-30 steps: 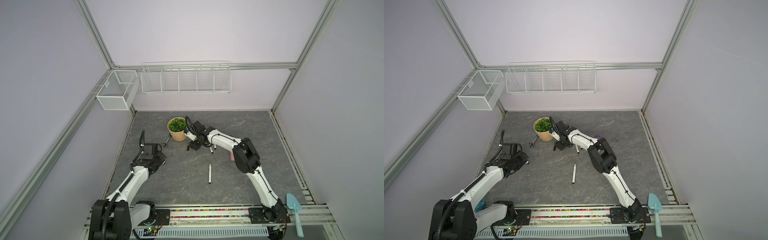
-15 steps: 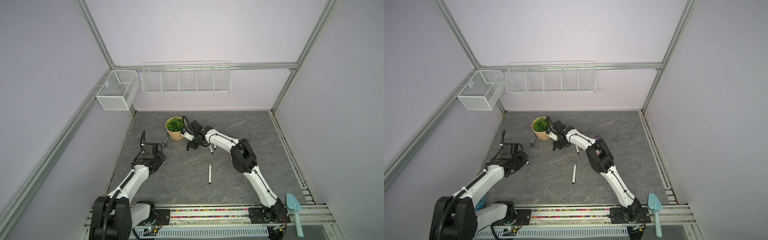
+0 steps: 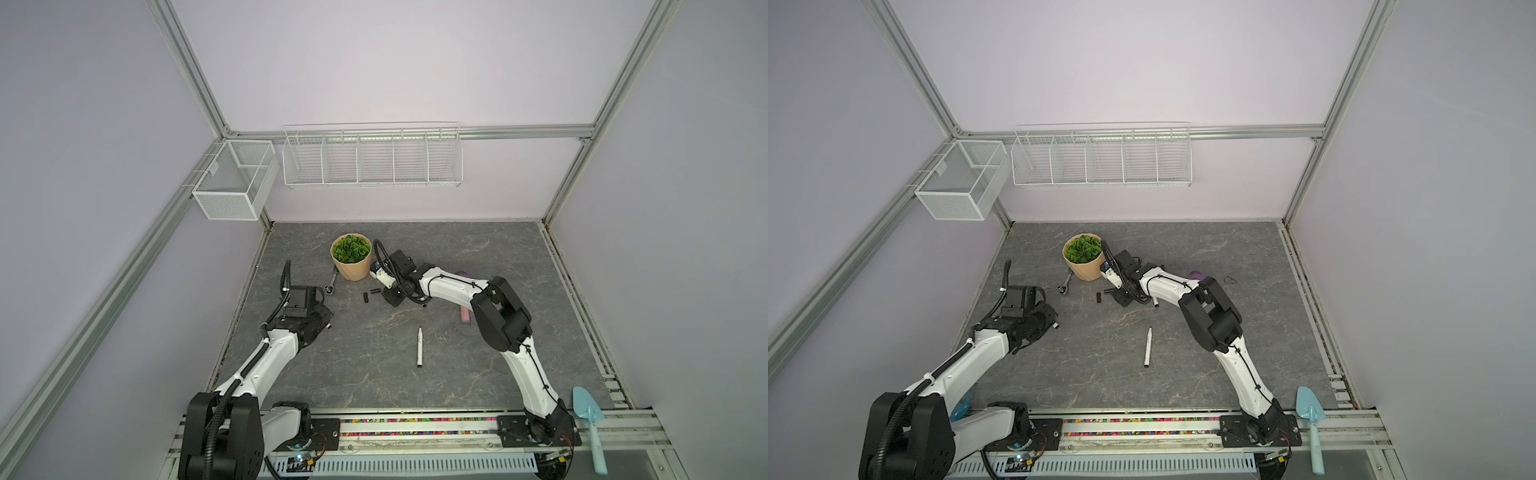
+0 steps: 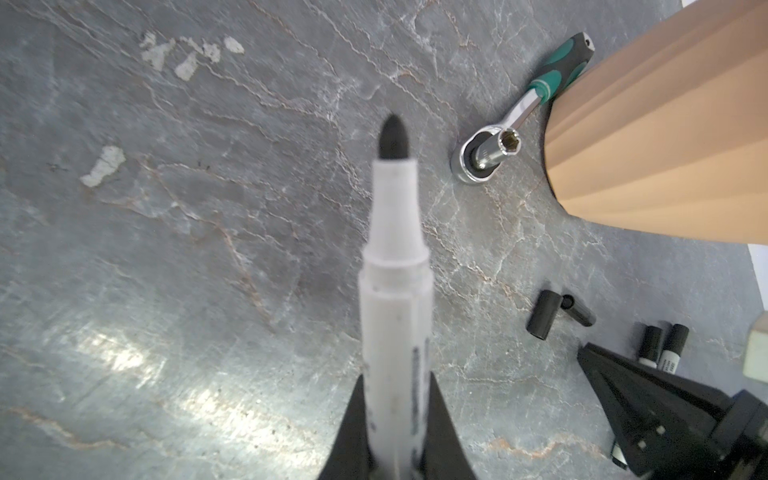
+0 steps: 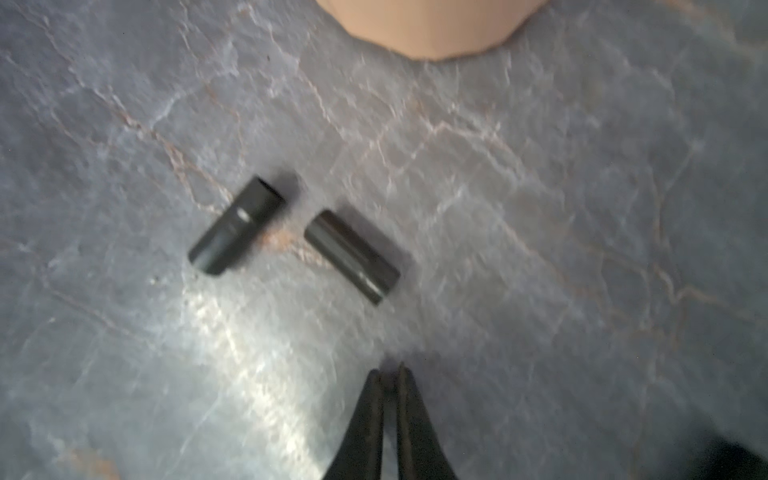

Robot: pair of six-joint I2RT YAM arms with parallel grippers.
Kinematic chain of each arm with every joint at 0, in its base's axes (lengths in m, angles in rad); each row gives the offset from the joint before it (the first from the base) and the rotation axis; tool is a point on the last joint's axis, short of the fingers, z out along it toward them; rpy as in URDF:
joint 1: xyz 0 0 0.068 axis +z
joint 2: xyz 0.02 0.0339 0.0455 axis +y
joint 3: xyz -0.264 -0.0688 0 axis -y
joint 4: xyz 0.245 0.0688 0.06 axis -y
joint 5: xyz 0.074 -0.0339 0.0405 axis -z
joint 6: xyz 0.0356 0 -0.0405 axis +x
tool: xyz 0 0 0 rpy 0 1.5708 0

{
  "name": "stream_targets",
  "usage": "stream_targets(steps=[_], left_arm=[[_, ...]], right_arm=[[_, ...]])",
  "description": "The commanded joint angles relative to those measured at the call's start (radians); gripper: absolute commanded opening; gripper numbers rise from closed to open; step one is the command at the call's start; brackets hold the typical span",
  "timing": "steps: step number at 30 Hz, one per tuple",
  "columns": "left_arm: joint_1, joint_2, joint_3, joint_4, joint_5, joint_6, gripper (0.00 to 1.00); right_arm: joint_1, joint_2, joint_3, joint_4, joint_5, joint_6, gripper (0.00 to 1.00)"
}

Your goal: Insert the pens into the pen caps

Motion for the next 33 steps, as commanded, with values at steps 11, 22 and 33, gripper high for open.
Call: stream_targets(steps=[11,22,33], left_arm=[[-0.017,0.015,0.016,0.045,0.037,0.012,0.00],[-0.017,0.000,0.011,0.032,0.025,0.013,0.00],[-0.017,-0.002,0.017,0.015,0.010,0.017,0.00]], right_arm=[[0.017,-0.122,-0.099,0.028,-0.051,0.154,0.36],[0.027,0.069,0.224,-0.145,-0.018,0.032,0.57],[0.025,0.289,0.516,-0.314,0.026,-0.204,0.68]])
